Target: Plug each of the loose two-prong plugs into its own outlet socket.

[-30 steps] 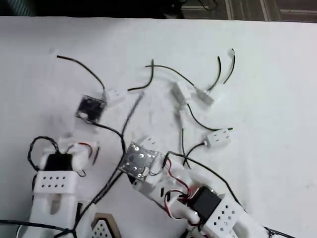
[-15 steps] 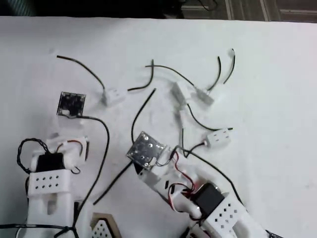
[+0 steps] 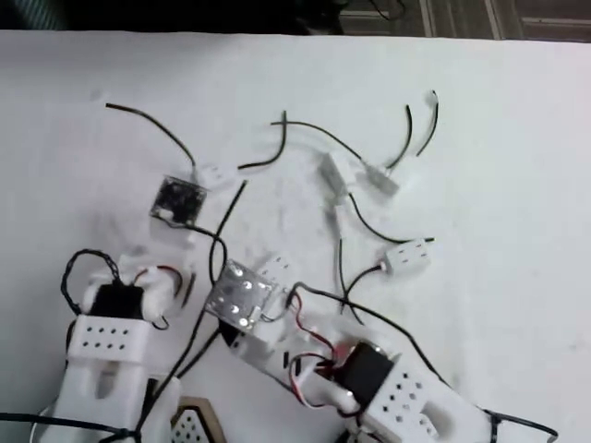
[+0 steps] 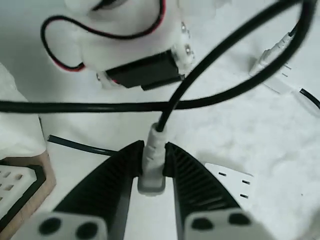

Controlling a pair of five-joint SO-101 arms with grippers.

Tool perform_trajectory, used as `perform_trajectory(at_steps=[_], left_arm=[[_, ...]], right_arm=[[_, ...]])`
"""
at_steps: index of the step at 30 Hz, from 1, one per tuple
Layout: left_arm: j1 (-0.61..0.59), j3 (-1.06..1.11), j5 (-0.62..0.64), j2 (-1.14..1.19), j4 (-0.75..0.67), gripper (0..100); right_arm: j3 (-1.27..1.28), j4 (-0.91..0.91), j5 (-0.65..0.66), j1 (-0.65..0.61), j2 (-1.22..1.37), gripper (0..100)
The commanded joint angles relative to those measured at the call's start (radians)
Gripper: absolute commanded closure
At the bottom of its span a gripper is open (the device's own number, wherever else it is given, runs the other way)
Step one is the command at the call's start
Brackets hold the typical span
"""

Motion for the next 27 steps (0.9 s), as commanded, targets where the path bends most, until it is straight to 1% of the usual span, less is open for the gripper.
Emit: perform_trajectory(at_steps=[1, 3, 5, 10, 13, 21, 24, 27], left_arm=[[0.044, -0.009, -0.023, -0.018, 0.020, 98], [0.047, -0.008, -0.060, -0.018, 0.026, 98], [0.048, -0.009, -0.071, -0.018, 0.034, 98], [0.090, -0.008, -0.077, -0.018, 0.041, 98], [0.096, -0.009, -0.077, -0.018, 0.066, 98], [0.097, -0.009, -0.077, -0.019, 0.068, 98], [0.096, -0.009, -0.077, -0.019, 0.068, 98], [0.074, -0.012, -0.072, -0.019, 0.060, 98]], right_arm=[[-0.038, -0.071, -0.006, -0.001, 0.071, 98.2], [-0.040, -0.090, -0.006, -0.001, 0.102, 98.2], [-0.041, -0.105, -0.006, -0.001, 0.124, 98.2], [-0.041, -0.159, -0.006, -0.001, 0.159, 98.2], [-0.041, -0.202, -0.005, -0.001, 0.176, 98.2], [-0.041, -0.329, -0.005, 0.001, 0.246, 98.2], [-0.041, -0.318, -0.005, 0.001, 0.246, 98.2], [-0.043, -0.268, 0.000, 0.030, 0.219, 98.2]])
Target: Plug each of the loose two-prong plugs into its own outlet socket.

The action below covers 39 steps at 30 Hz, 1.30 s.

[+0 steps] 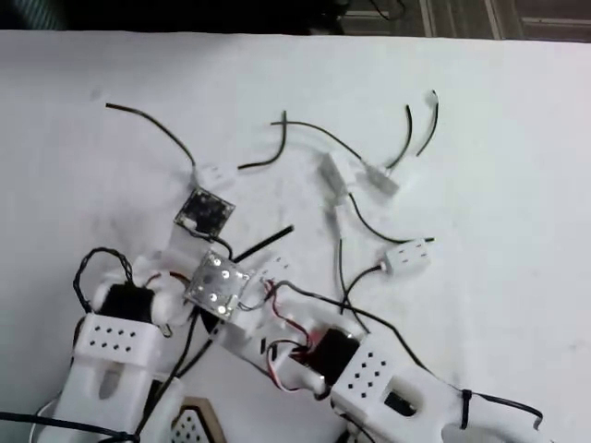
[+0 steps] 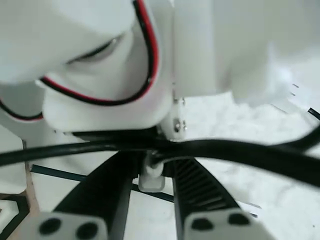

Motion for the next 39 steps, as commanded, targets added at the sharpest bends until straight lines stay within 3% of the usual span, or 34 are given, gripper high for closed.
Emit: perform_trajectory(at_steps=[1, 11, 17, 23, 39], left_arm=[[-0.024, -0.017, 0.000, -0.019, -0.003, 98], [-0.292, -0.072, 0.114, -0.019, -0.051, 97], [-0.303, -0.071, 0.114, -0.019, -0.052, 97], [-0.306, -0.068, 0.114, -0.019, -0.052, 97], [-0.305, -0.068, 0.109, -0.018, -0.052, 97]], right_arm=[[-0.043, 0.036, 0.000, 0.042, -0.048, 98.2], [-0.041, 0.194, 0.003, 0.232, -0.222, 98.2], [-0.037, 0.174, 0.003, 0.325, -0.134, 98.2], [-0.035, -0.013, -0.003, 0.394, 0.064, 98.2], [-0.034, -0.153, -0.008, 0.404, 0.289, 98.2]])
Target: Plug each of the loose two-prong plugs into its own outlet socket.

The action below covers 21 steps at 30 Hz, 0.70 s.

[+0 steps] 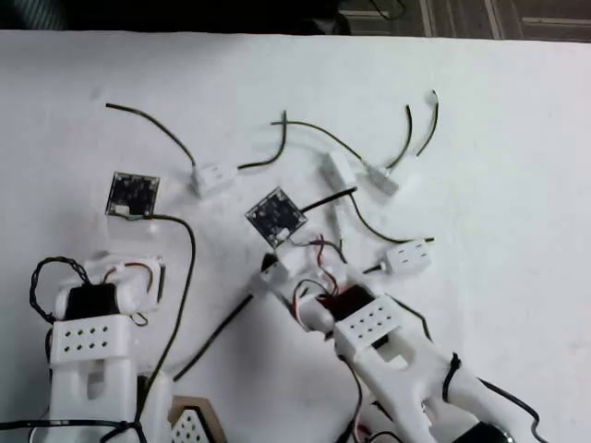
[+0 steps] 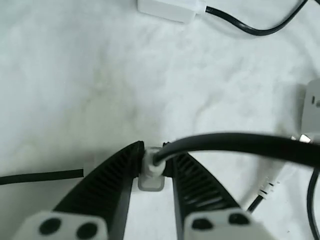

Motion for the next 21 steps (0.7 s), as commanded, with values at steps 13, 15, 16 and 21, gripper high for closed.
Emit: perform_trajectory(at_steps=[13, 15, 16, 21], left_arm=[[-0.004, -0.040, 0.005, -0.018, -0.015, 97], [-0.004, -0.040, 0.005, -0.018, -0.017, 97], [-0.004, -0.040, 0.005, -0.018, -0.017, 97], [-0.002, -0.040, 0.003, -0.018, -0.017, 97]], right_arm=[[-0.034, -0.076, -0.008, 0.042, 0.088, 98.2], [-0.034, -0.073, -0.008, 0.030, 0.088, 98.2], [-0.032, -0.068, -0.008, 0.021, 0.087, 98.2], [-0.018, -0.036, -0.008, -0.028, 0.087, 98.2]])
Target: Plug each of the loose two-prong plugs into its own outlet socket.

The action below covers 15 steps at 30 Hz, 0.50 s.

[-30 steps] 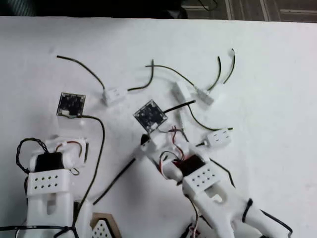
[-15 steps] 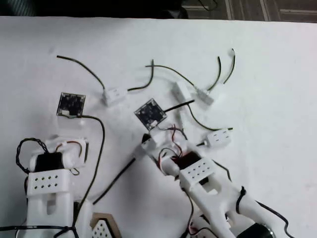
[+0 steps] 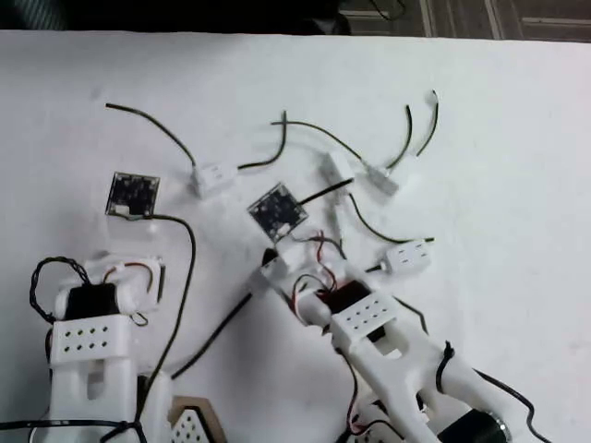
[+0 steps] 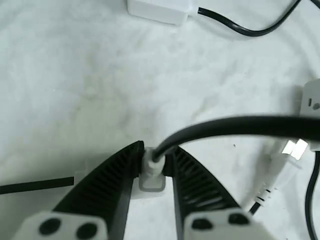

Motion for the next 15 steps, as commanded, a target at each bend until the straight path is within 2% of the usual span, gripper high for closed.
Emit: perform_trajectory(at_steps=[1, 15], left_arm=[[-0.002, -0.040, 0.003, -0.018, -0.017, 97], [-0.007, -0.040, 0.003, -0.018, -0.017, 97]], right_arm=[[-0.005, 0.033, -0.006, -0.033, 0.004, 98.2], [0.002, 0.156, -0.006, -0.027, 0.005, 98.2]])
